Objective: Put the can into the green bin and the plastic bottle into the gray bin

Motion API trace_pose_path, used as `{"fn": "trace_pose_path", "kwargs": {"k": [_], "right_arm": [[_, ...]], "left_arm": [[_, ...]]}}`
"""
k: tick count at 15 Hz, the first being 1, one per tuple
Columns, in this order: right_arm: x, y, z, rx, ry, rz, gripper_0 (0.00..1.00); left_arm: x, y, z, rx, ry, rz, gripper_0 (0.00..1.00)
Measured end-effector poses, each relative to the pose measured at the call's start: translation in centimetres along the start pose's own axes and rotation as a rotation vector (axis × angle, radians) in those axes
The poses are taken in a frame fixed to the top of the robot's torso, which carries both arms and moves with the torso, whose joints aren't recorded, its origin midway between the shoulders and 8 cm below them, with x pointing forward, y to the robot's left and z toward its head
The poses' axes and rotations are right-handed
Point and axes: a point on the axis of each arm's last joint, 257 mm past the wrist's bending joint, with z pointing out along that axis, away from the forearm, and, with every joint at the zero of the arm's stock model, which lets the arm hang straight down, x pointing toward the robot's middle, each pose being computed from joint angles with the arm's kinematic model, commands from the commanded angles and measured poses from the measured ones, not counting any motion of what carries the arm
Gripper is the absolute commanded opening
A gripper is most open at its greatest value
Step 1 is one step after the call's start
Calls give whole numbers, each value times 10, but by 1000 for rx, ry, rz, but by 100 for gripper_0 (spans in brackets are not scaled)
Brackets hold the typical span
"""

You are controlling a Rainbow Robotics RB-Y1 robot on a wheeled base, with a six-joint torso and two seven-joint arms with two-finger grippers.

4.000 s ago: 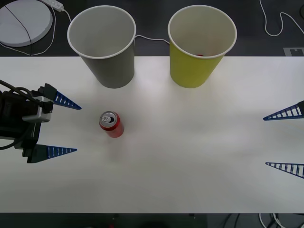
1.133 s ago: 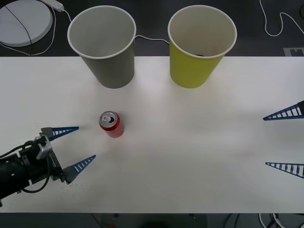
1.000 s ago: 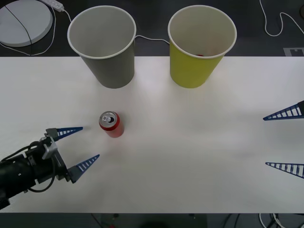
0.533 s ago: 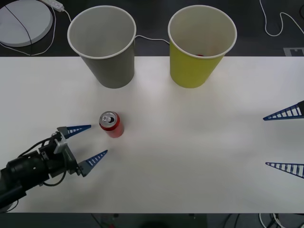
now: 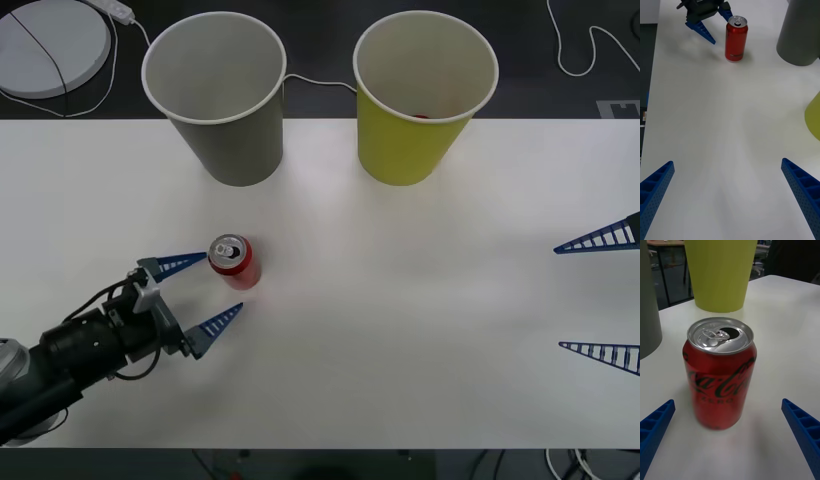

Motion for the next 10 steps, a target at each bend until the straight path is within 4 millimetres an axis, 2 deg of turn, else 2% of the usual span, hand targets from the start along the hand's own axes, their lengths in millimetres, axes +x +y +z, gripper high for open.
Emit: {"fn": "trace_pose_path", "kwargs": {"k": [10], "right_arm": [[0,0,0,0,0,0,100]], "left_arm": [[-19,1,40,-22,-30,33,100]]}}
